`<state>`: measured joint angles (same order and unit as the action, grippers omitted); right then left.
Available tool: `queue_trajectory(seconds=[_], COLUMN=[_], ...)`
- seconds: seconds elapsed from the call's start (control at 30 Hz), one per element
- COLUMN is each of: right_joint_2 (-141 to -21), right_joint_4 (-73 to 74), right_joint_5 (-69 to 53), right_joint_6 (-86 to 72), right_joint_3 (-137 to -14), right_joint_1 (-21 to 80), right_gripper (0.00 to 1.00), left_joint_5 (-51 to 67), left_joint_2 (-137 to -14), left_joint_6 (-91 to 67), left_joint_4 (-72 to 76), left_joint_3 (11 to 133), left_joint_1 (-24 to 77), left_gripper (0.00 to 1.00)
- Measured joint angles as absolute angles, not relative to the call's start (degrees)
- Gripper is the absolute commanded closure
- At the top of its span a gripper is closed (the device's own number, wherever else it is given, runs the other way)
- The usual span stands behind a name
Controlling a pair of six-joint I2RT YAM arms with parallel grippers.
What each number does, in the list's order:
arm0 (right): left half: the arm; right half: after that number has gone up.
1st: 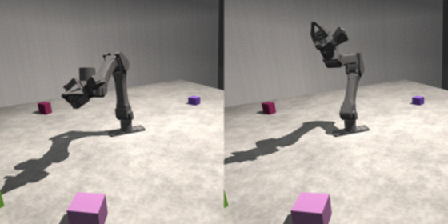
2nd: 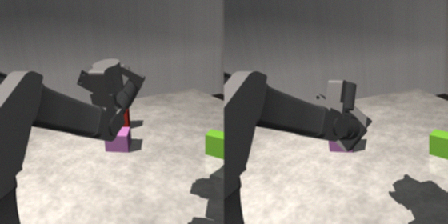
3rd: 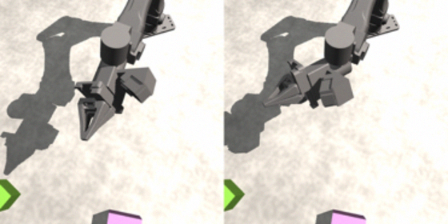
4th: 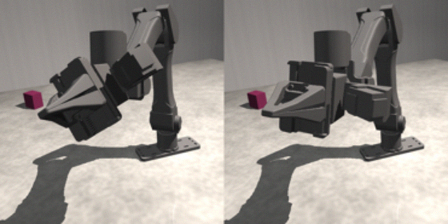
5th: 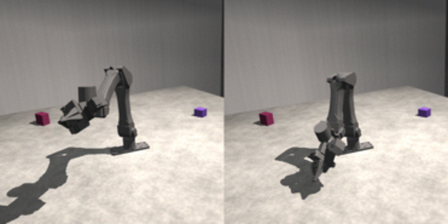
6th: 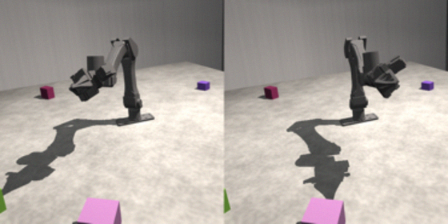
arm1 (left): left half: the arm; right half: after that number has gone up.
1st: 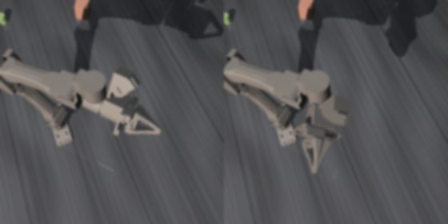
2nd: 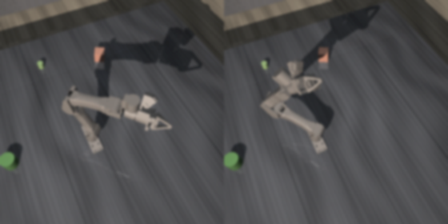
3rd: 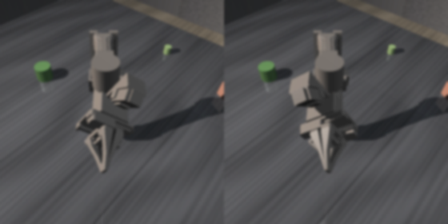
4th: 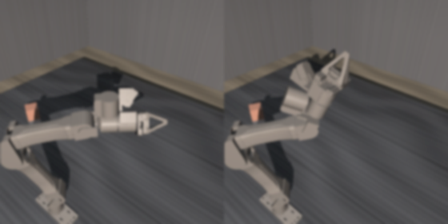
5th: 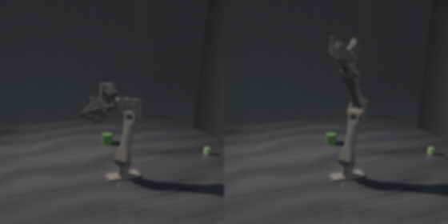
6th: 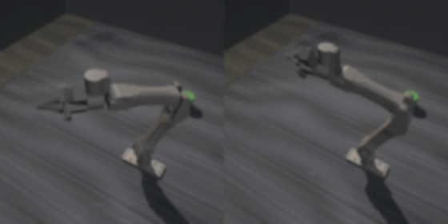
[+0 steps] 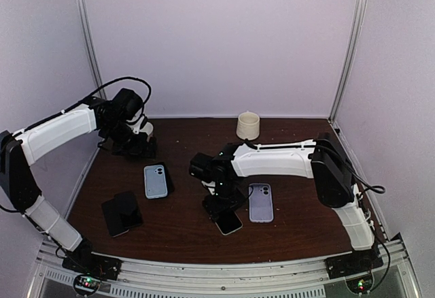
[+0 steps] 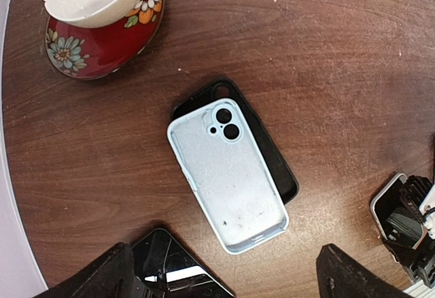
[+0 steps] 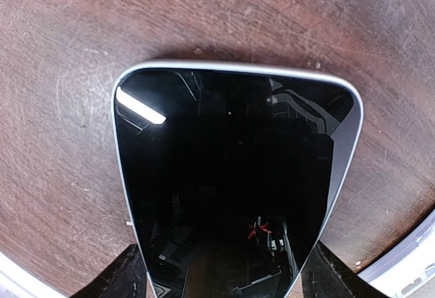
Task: Put the phone into the phone case
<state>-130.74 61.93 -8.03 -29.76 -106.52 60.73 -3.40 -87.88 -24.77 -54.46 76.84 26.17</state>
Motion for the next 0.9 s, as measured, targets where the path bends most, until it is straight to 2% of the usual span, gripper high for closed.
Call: queue_trajectory(seconds=[0.23, 0.37, 0.7, 0.9], right_joint_2=[-130.39, -127.52, -106.89, -103.26], right_joint_4=[61.23, 57.95, 45.69, 41.28], right_joint_5=[-6.48, -4.21, 13.02, 20.71], right_joint_6=[-29.74, -29.82, -37.12, -44.25], right_joint_3=[-106.45, -104.44, -87.96, -77.80], right_joint_1=[60.73, 60.73, 60.47, 59.00], right_gripper=[0.51, 0.53, 0.63, 0.72], left_joint_5=[-3.11, -2.74, -2.07, -1.43], left_joint_2=[-88.20, -88.20, -88.20, -88.20], left_joint_6=[-24.77, -24.77, -24.77, -24.75], left_joint_4=[-54.46, -54.43, -54.06, -54.04], left_joint_3=[76.66, 76.60, 76.51, 76.49], left_joint_1=[26.02, 25.80, 25.43, 25.43], left_gripper=[0.02, 0.03, 0.02, 0.02])
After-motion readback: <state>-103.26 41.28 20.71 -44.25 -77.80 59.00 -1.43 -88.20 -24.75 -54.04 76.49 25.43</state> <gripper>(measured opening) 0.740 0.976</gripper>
